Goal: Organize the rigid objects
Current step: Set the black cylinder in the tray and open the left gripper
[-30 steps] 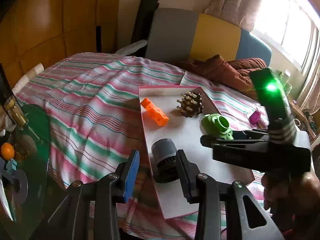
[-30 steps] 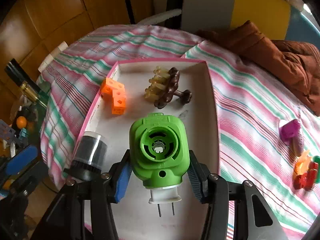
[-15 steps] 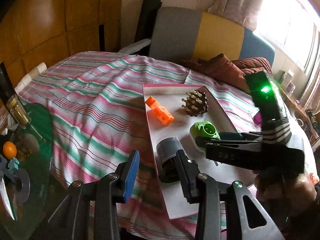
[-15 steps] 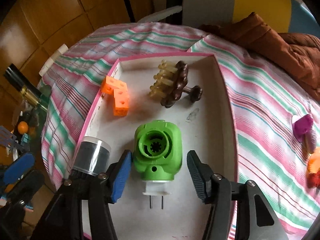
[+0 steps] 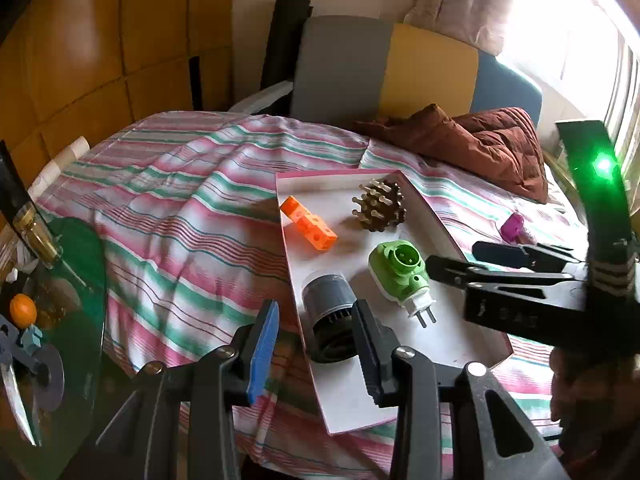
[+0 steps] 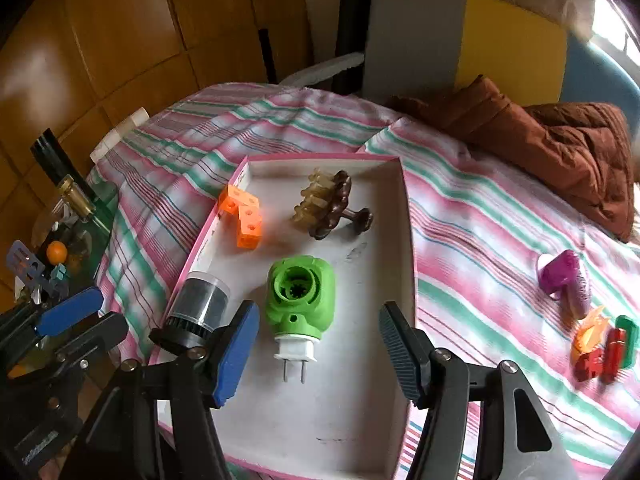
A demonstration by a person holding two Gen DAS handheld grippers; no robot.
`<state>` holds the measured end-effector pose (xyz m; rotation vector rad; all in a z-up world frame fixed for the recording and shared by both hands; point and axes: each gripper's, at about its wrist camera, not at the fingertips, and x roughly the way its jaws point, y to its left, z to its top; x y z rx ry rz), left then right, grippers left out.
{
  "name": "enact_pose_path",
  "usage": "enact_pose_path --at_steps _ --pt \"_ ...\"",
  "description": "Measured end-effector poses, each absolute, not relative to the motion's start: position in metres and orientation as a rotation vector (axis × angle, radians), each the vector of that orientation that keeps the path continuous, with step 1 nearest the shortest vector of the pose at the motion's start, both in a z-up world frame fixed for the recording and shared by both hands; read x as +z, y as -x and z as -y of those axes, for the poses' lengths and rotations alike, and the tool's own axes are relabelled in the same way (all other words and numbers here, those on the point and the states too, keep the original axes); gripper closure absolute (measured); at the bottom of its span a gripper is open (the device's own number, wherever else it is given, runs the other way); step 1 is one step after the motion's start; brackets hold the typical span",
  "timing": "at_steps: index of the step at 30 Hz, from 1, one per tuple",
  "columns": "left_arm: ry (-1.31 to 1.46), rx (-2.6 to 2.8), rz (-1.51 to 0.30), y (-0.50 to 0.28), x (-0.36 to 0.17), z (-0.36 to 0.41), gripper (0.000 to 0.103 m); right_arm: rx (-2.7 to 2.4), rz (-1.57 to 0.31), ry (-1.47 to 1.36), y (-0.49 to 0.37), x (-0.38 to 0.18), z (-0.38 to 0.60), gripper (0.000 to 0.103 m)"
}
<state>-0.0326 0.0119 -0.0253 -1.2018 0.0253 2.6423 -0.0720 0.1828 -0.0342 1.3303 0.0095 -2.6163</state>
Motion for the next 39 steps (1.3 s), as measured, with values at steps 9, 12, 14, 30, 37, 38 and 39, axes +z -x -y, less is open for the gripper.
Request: enact_pose_path --at_steps 9,12,14,30,37,38,39 --pt "1.188 2.640 -0.065 0.028 -0.022 -0.020 0.065 -2.678 0.040 -1.304 0.058 -0.020 -0.215 0.032" --pt "1.180 2.640 -0.091 0.027 -0.020 -0.025 0.065 -2.712 0.069 -1.310 0.054 -0.016 -0.236 0.031" --pt "1.180 2.630 -0.105 0.027 -0.019 -0.029 0.065 -2.744 0.074 -1.319 0.051 -0.014 -0.253 0.031" --pt "1.166 2.546 -0.186 0.024 -0.016 -0.065 0.065 -3.264 0.234 -1.432 -0.008 -0.030 -0.464 0.025" --pt "1.137 2.487 -0.244 0.025 -0.010 -0.101 0.065 -3.330 0.861 -1.438 -0.039 -0.038 -0.538 0.024" --pt "1.132 2.470 -0.245 0.026 -0.009 -0.109 0.065 -3.331 0.883 -1.435 -0.040 -0.037 -0.540 0.024" --pt "1.131 2.451 -0.247 0.028 -0.008 -0.116 0.065 -3.326 0.896 -1.428 -0.040 -0.036 -0.541 0.024"
